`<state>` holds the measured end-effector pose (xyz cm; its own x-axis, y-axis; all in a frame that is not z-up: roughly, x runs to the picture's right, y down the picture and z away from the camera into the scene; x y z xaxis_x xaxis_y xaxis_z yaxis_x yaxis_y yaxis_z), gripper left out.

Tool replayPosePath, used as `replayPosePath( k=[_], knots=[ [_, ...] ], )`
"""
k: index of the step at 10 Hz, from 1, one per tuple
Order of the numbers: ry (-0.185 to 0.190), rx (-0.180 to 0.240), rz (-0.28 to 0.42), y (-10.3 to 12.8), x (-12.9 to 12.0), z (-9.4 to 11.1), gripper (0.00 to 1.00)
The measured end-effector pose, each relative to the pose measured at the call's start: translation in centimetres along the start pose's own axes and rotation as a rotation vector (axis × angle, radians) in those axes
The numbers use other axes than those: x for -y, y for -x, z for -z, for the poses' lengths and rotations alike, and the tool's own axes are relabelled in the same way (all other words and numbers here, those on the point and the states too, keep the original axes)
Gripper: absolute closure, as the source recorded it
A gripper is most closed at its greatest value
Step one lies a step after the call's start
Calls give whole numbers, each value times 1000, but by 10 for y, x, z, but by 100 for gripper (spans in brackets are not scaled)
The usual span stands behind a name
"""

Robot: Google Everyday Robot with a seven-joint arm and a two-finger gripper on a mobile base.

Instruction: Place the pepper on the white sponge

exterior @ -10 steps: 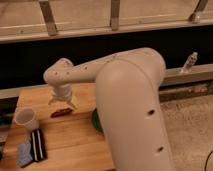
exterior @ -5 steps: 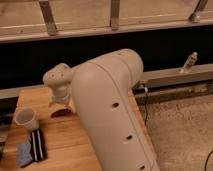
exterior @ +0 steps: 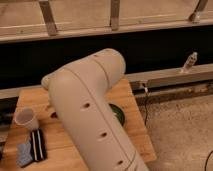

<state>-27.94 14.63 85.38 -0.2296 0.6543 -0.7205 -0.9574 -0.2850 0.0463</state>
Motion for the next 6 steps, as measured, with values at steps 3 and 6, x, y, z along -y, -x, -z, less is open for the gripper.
replayPosePath(
  k=[3, 6],
  knots=[
    [13, -34, -46, 6, -12, -19, 20],
    [20, -36, -94, 24, -9, -24, 20]
  ],
)
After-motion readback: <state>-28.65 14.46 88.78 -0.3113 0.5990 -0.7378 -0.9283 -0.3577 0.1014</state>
